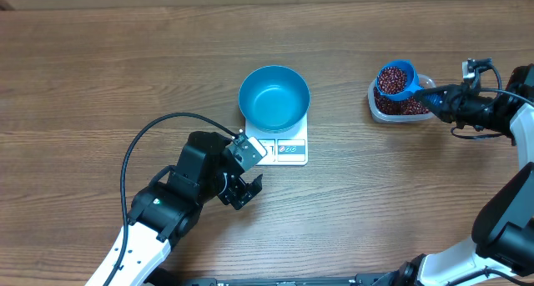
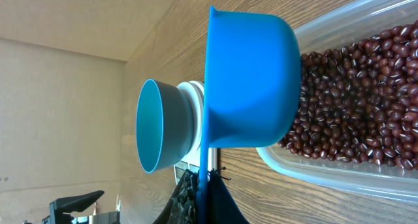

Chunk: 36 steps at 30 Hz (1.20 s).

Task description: Scoop item into bowl and weigh 150g on scale

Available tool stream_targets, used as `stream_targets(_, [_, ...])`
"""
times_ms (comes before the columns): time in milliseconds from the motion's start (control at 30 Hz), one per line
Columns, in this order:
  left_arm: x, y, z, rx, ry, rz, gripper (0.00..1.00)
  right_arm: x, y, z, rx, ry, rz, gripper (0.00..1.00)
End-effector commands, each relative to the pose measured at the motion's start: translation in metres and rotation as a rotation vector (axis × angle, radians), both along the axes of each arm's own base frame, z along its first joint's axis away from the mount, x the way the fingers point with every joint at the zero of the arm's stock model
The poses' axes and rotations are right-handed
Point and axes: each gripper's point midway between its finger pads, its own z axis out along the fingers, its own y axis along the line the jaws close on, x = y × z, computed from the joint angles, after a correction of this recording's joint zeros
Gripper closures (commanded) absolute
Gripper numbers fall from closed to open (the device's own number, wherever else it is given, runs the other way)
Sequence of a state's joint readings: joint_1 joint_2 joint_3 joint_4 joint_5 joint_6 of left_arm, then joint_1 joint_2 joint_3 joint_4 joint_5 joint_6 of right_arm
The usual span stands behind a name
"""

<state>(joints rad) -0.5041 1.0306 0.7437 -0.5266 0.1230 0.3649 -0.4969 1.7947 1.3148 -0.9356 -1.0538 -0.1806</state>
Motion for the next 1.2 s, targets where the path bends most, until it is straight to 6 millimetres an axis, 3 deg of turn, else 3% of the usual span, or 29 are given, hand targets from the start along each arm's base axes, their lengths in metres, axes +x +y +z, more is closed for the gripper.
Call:
stream_targets(0, [-0.003,-0.001,-0.004,-0.007,0.021,0.008,0.01,-0.001,0.001,0.000,0.016,-0.009,0.005,0.96])
stream_targets(367, [-0.005,0.000,-0.007,-0.003,0.036,0.013,0.00,0.000,0.002,0.002,0.031,-0.012,0.006,0.96])
stream_targets(767, [-0.006,0.001,-0.008,0.002,0.043,0.014,0.00,0.004,0.010,0.030,0.141,-0.068,0.023,0.96])
stream_targets(967, [-0.006,0.001,-0.010,0.004,0.048,0.014,0.00,0.005,0.016,0.059,0.133,-0.111,0.043,0.96])
stream_targets(1167, [-0.006,0.001,-0.010,0.004,0.048,0.014,0.01,0.009,0.043,0.110,0.102,-0.183,0.108,0.96])
